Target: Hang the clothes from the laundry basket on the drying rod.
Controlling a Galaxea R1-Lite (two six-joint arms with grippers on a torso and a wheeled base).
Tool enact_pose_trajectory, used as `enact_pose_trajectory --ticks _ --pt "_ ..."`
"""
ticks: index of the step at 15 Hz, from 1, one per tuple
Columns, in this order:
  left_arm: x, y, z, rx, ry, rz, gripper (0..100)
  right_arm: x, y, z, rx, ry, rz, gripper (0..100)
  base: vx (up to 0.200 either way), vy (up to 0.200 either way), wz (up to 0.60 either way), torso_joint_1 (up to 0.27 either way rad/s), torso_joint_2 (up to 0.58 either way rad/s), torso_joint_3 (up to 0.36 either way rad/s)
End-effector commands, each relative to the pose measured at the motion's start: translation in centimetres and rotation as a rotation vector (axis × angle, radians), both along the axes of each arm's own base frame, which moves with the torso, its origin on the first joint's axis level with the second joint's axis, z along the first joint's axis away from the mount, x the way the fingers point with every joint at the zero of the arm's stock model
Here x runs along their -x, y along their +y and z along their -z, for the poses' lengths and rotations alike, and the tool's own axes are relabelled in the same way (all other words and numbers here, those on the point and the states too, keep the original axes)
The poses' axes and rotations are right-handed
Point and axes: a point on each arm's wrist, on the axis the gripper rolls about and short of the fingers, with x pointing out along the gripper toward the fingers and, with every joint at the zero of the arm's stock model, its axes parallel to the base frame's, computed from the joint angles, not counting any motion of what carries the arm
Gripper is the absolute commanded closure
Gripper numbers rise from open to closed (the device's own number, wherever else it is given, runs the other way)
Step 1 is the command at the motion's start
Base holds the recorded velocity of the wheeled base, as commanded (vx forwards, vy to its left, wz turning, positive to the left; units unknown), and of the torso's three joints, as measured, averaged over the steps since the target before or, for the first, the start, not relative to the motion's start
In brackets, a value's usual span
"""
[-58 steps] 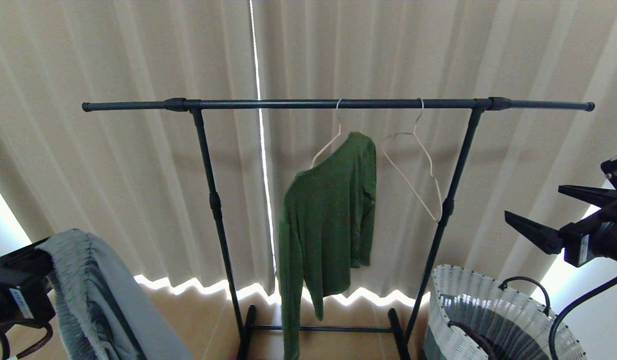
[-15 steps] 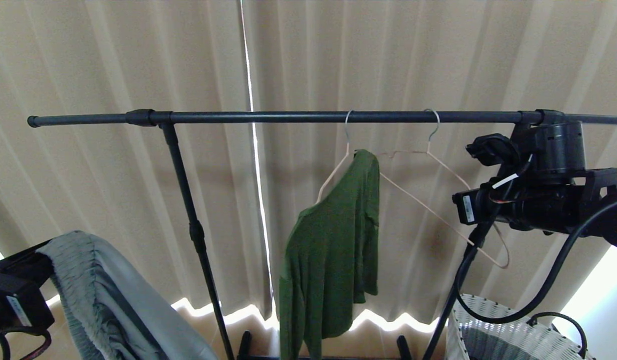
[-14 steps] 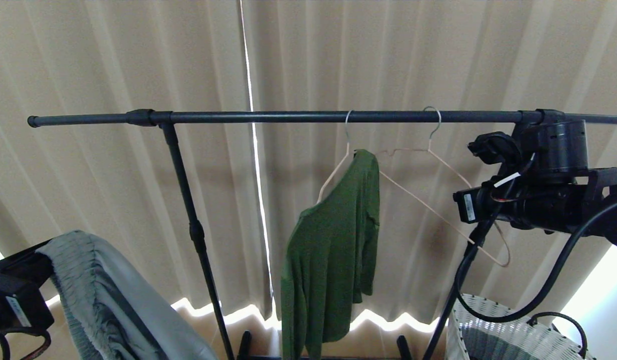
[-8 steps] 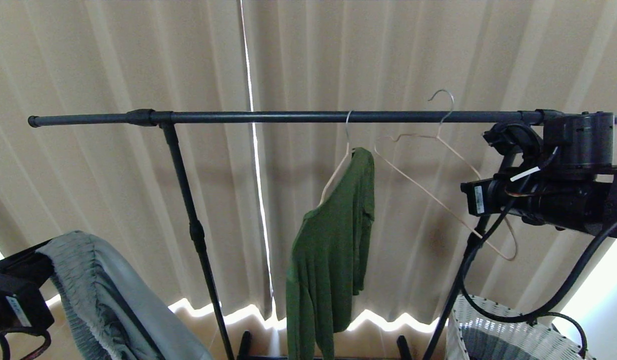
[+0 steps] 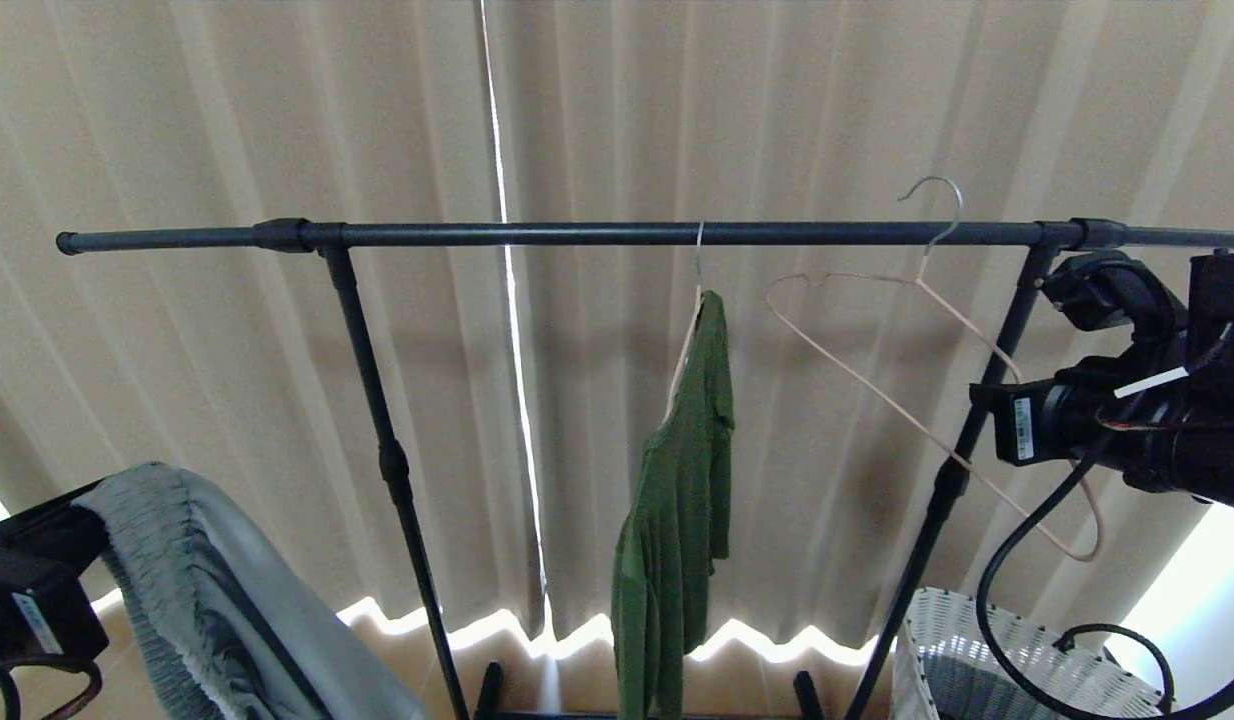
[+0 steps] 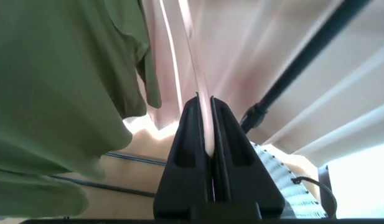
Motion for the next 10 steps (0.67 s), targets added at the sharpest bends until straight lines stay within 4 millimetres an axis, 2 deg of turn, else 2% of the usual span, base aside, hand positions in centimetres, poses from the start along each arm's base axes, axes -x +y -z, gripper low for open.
enact_pose_trajectory --ticks 1,10 --pt "0.0 0.0 0.1 -0.006 0.005 -0.001 100 1.2 -0.3 -0.8 -0.007 -0.034 -0.001 100 -0.2 0.0 0.0 0.007 0.01 0.002" --pt "0.3 0.1 0.4 -0.017 0.004 0.002 100 2.3 -0.6 -0.4 -0.007 -0.028 0.0 100 -0.2 0.0 0.0 0.002 0.0 0.002"
